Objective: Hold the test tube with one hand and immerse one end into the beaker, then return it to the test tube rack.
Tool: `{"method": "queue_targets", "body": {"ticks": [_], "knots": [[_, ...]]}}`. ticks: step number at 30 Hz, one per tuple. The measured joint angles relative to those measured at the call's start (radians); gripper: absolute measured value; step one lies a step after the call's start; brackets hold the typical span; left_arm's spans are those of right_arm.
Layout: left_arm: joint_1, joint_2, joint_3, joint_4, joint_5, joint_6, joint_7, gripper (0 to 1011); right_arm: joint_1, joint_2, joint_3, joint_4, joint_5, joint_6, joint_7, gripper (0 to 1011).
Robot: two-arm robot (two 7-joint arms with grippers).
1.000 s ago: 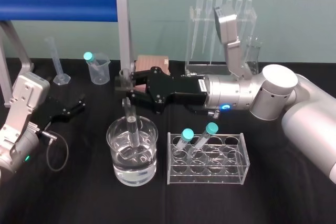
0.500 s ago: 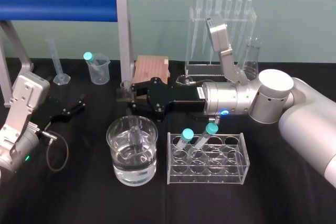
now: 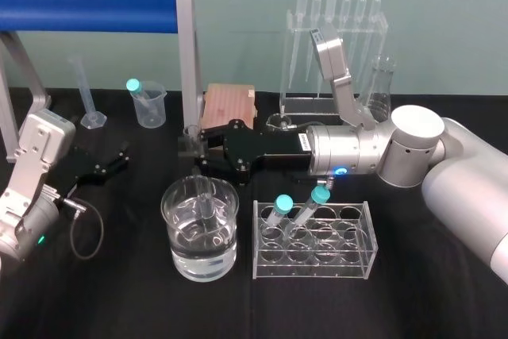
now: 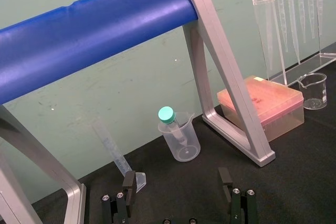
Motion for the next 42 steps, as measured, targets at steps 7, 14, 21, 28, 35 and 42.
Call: {"method": "queue_targets", "body": {"ticks": [7,14,21,28,35,42], "knots": [[0.000,0.000,0.000,0.000,0.000,0.000,0.000,1000,0.000,0.000,0.000,0.000,0.000,-0.001,0.000,250],[0.000,0.000,0.000,0.000,0.000,0.000,0.000,1000,0.000,0.000,0.000,-0.001,0.001,-0.001,-0.001,249],[0.000,0.000,0.000,0.000,0.000,0.000,0.000,1000,-0.001,0.000,0.000,-0.001,0.001,-0.002,-0.001,249],[0.000,0.000,0.000,0.000,0.000,0.000,0.000,1000,-0.001,0.000,0.000,-0.001,0.001,-0.002,-0.001,249],[0.000,0.000,0.000,0.000,0.000,0.000,0.000,1000,-0.001,0.000,0.000,-0.001,0.001,-0.002,-0.002,249],[0.000,0.000,0.000,0.000,0.000,0.000,0.000,1000,-0.001,0.000,0.000,-0.001,0.001,-0.002,-0.002,249]]}}
